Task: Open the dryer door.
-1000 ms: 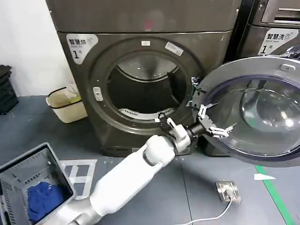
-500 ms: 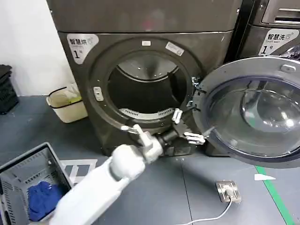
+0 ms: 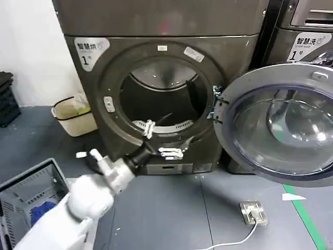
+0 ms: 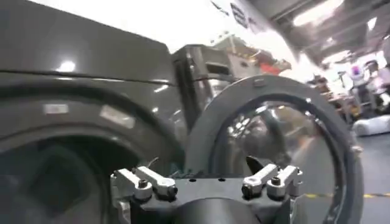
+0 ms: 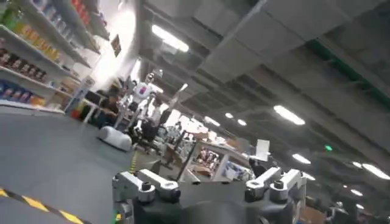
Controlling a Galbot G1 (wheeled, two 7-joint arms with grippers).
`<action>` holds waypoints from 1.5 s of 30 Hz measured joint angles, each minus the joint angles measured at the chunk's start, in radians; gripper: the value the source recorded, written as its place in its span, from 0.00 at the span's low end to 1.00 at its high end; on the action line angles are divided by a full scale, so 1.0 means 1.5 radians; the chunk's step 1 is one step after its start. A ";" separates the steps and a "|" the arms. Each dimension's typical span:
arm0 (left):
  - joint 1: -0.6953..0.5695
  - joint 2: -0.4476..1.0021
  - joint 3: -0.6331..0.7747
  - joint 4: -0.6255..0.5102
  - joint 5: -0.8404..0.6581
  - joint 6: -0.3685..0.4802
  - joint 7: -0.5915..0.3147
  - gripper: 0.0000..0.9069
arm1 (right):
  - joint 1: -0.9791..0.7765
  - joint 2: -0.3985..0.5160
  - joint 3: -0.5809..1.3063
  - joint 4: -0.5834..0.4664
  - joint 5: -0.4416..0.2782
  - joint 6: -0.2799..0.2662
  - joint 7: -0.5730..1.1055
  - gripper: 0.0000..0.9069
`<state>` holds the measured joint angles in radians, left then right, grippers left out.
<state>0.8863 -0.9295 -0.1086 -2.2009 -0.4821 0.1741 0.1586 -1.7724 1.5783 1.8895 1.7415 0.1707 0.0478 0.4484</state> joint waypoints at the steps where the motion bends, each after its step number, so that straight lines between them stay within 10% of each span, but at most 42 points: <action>1: 0.013 0.005 -0.011 -0.005 0.001 0.002 -0.001 1.00 | 0.000 -0.001 -0.001 0.000 0.000 0.000 0.000 1.00; 26: 0.317 0.031 -0.436 -0.019 -0.184 0.227 -0.152 1.00 | 0.007 -0.053 -0.058 -0.017 0.037 -0.014 -0.036 1.00; 45: 0.397 0.092 -0.605 0.008 -0.418 0.376 -0.447 1.00 | 0.006 -0.055 -0.089 -0.009 0.044 -0.012 -0.051 1.00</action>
<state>1.4818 -0.7919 -1.0154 -2.1893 -1.1091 0.7374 -0.5115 -1.7633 1.4952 1.7565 1.7273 0.2372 0.0301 0.3721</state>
